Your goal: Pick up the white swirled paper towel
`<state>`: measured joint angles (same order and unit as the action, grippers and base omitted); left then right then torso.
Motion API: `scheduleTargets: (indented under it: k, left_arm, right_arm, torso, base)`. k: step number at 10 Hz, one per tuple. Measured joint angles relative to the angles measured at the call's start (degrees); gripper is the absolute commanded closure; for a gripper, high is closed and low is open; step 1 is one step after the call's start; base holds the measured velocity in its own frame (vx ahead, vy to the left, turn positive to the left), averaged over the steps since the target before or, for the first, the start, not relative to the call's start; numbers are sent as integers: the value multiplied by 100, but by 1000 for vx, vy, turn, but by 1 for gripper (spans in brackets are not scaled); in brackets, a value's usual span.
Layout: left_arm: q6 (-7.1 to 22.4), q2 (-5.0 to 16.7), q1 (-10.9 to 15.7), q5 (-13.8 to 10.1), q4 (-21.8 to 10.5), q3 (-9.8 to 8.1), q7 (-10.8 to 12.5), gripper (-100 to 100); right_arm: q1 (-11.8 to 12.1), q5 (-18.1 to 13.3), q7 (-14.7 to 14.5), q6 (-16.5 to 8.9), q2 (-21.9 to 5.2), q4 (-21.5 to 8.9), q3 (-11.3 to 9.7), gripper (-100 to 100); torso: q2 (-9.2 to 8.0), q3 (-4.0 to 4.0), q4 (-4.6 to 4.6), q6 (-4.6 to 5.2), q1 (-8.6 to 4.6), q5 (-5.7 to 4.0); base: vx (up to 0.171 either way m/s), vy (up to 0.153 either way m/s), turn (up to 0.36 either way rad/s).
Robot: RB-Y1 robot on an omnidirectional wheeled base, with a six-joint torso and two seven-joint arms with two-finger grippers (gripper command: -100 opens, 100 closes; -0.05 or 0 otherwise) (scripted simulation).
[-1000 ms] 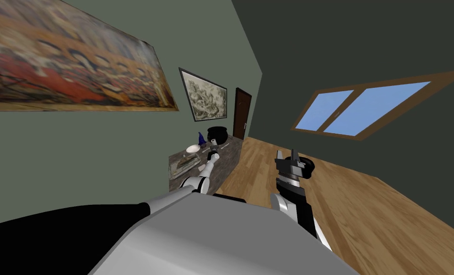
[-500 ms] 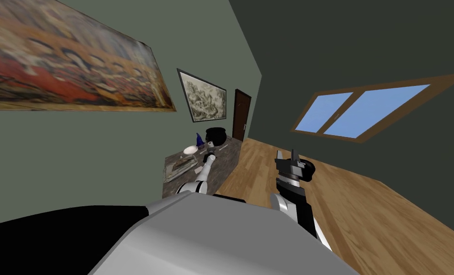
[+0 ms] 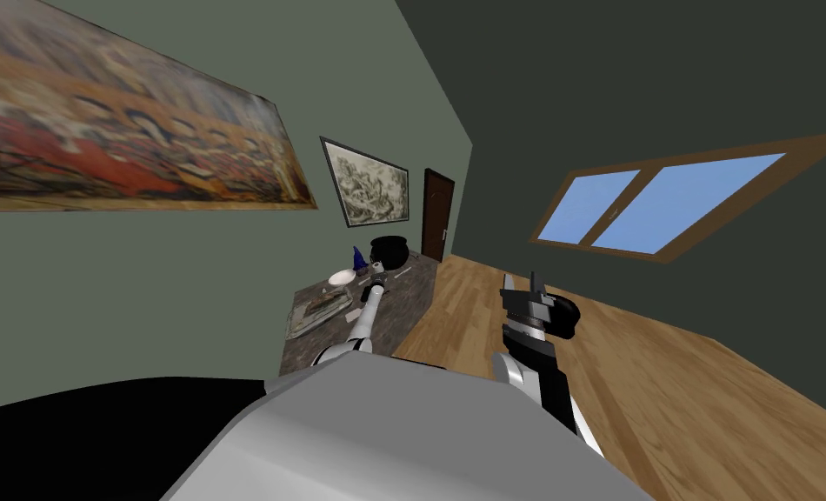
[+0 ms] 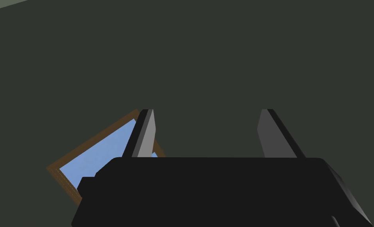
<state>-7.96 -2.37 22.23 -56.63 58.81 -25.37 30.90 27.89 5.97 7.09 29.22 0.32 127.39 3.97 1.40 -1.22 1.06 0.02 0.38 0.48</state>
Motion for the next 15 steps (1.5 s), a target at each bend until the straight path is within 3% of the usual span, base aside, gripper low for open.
scheduleTargets:
  k: [3,4,7,9,10,11,12,13,15]
  left_arm:
    - [216,101,-339,-465,235,15,-186,100]
    - [410,20,-457,-618,458,-178,-395,100]
    - [877,34,-834,-1045,865,-352,-805,100]
    - [1089,43,-989,-1295,1028,-372,-953,100]
    - [1071,216,-1213,-1685,1102,-188,-1044,100]
    - [1225,99,-1350,-1794,1292,-379,-1203,100]
    - [1452,-6,-1383,-1757,1468,-623,-1342,100]
    - [1596,0,-1410,-1813,1528,-656,-1414,100]
    - [1902,8,-1734,-2156,1847,-822,-1706,100]
  right_arm:
    - [1,0,0,0,0,0,0,0]
    - [0,0,0,0,0,0,0,0]
    - [1,0,0,0,0,0,0,0]
    - [0,0,0,0,0,0,0,0]
    - [0,0,0,0,0,0,0,0]
    - [1,0,0,0,0,0,0,0]
    - [0,0,0,0,0,0,0,0]
    - [0,0,0,0,-1,0,1,0]
    - [1,0,0,0,0,0,0,0]
  torso:
    - [30,-42,56,-7,9,34]
    - [21,-41,62,-13,27,41]
    - [49,-66,85,-15,34,55]
    - [39,-66,93,5,52,72]
    - [60,-82,107,-9,49,77]
    - [73,-92,114,-10,44,80]
    - [65,-87,111,-9,56,79]
    - [53,-81,110,-4,70,83]
    - [73,-94,117,-9,48,76]
  base:
    - [75,-73,6]
    - [5,-9,24]
    - [78,-69,18]
    - [48,-42,-13]
    - [107,-98,28]
    - [45,-59,26]
    - [3,-13,9]
    - [76,-69,-11]
    - [66,-72,32]
